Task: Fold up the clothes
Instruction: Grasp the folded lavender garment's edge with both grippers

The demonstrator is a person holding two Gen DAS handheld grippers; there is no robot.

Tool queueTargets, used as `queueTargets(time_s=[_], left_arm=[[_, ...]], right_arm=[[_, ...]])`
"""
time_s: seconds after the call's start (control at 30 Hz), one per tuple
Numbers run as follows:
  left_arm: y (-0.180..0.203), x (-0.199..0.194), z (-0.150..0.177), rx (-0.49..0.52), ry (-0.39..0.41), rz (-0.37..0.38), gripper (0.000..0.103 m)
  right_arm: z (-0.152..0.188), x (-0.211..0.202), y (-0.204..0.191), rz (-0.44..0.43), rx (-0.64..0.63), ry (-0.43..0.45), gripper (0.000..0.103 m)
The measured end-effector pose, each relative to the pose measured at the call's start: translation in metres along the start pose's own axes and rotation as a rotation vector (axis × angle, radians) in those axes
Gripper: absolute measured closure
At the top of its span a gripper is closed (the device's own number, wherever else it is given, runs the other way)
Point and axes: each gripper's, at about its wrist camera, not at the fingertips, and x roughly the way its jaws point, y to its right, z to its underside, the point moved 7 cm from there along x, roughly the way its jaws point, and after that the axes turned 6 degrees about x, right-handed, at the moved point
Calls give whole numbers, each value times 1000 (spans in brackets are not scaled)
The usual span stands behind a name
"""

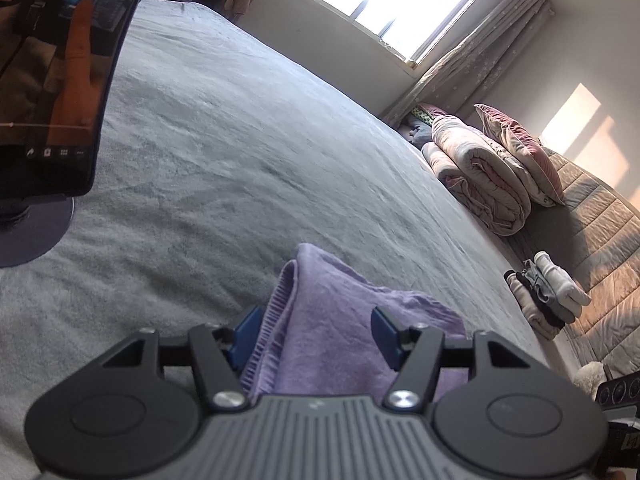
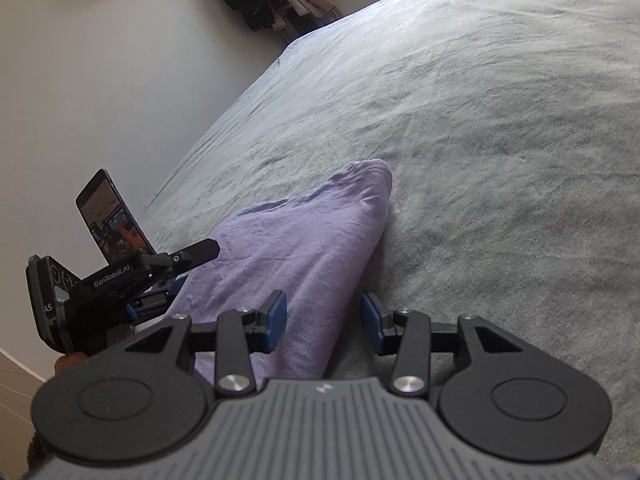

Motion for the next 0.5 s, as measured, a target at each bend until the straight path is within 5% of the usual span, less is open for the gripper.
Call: queueTargets(time_s=[0.27,0.5], left_arm=[[0,9,-1,-21,1,3,48],[-3,16,-2,-69,10,-6,66]], right_arm=[[-11,13,4,-30,70,12,62],[-19,22,10,-39,125,30,76]])
